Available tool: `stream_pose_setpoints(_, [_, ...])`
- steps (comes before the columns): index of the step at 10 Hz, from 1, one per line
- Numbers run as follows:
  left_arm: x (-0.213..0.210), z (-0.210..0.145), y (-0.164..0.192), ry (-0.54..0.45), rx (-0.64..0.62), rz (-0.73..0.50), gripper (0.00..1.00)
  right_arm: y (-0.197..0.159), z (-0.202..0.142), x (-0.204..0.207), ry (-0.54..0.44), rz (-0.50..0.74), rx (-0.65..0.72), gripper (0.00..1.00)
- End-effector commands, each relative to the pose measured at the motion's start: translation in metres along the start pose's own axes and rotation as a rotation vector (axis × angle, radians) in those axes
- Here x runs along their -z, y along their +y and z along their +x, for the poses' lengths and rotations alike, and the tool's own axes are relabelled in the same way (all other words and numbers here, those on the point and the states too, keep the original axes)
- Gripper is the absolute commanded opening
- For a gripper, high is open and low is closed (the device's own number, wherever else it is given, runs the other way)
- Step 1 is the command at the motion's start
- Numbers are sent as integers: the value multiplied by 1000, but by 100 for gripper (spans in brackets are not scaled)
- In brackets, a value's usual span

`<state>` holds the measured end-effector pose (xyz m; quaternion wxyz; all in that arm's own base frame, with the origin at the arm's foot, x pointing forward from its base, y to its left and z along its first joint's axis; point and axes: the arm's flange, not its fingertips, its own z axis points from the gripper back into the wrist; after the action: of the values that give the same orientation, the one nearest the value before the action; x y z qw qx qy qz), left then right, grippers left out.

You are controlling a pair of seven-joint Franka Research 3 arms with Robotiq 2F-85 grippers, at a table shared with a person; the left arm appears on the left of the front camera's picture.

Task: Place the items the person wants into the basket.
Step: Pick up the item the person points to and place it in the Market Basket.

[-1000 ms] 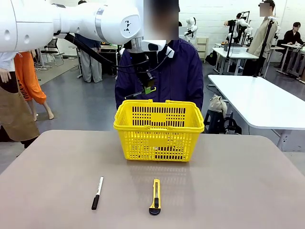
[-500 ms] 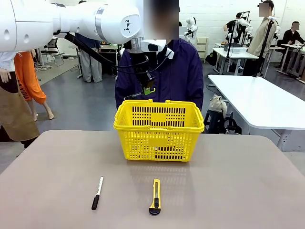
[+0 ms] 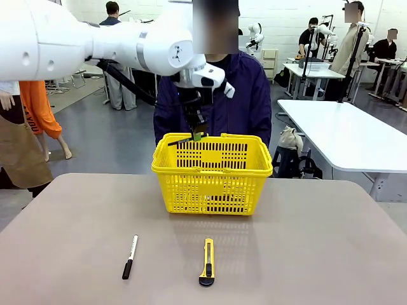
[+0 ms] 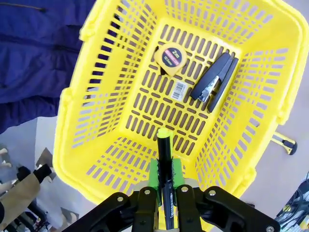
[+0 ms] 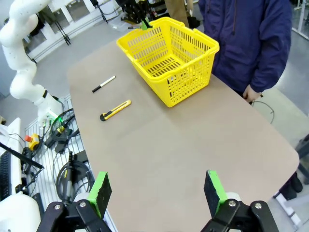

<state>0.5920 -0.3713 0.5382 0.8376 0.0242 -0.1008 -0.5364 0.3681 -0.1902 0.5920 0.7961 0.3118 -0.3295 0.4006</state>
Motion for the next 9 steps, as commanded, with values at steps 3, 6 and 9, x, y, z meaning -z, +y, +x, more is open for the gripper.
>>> stream_pose_setpoints(3, [44, 16, 13, 57, 55, -30, 12, -1, 2, -1, 4, 7, -6, 100])
stream_pose_setpoints(6, [79, 23, 12, 58, 91, -80, 12, -1, 2, -1, 4, 7, -6, 100])
stream_pose_setpoints(9, [102, 25, 12, 78, 107, -126, 12, -1, 2, -1, 4, 7, -6, 100])
